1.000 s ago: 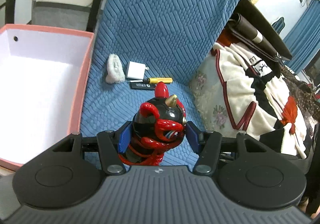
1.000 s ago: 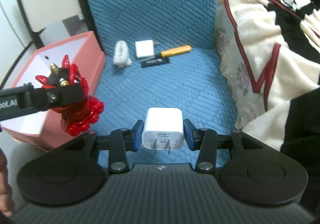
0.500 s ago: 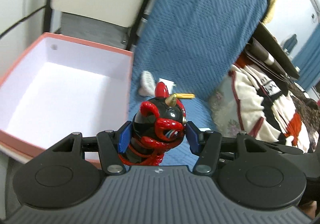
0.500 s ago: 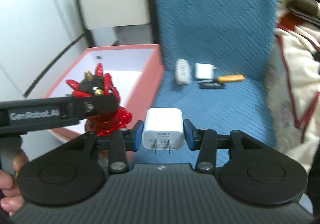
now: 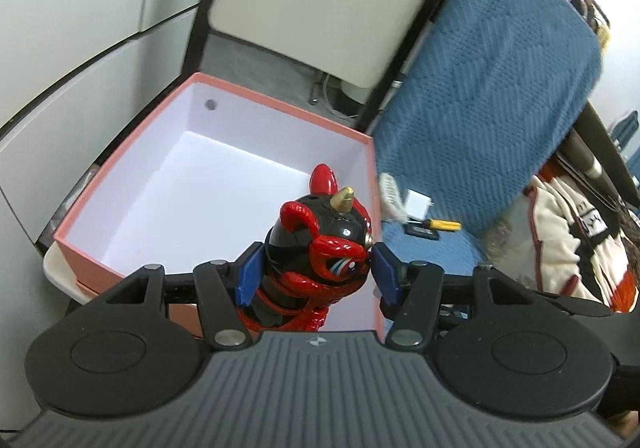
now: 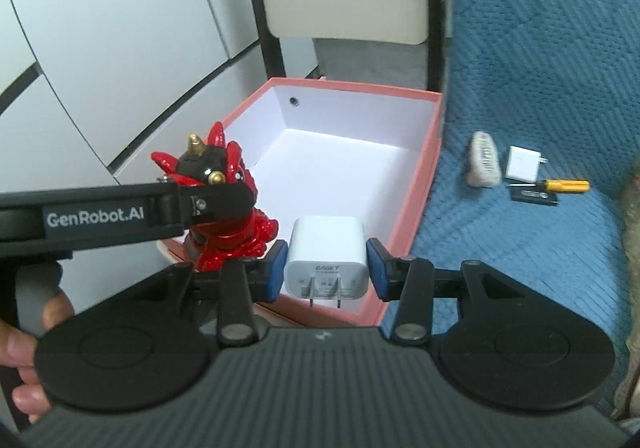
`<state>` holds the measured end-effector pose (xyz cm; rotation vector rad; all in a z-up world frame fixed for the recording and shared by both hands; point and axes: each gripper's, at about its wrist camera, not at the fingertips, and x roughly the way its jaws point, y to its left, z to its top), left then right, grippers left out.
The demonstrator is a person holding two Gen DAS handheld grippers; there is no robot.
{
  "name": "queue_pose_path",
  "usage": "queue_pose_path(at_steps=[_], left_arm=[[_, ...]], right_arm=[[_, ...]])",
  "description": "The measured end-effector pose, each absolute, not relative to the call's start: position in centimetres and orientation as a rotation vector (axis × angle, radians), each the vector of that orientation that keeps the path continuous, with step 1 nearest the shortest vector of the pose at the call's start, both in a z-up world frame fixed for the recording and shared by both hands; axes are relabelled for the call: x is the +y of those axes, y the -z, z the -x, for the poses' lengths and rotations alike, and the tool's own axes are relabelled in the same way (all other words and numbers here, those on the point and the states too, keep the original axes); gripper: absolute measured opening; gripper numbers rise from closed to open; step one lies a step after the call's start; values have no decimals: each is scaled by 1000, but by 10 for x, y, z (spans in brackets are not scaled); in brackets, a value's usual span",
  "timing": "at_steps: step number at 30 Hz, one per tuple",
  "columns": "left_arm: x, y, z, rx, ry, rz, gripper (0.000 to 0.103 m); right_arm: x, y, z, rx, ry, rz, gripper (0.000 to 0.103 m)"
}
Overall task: Organize rigid objects
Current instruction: 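Lift and carry the figurine and charger over the pink box with both tools, then open the left tool to drop the figurine while the right tool releases the charger into the box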
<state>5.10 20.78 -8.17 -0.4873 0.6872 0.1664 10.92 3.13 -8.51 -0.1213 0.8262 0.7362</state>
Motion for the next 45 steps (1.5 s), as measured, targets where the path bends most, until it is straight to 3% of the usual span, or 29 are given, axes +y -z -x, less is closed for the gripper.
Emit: queue_pose_path(at_steps=[11,25,45], left_arm=[[284,131,-82,771,-173,508,63],[323,186,-125,851,-178,534,65],[287,134,-78,768,-187,507,66]], right_arm=[[94,123,-142,913,-694,149,46],[127,168,-178,1013,-633,184,46],[81,124,-140,930,-687,146,49]])
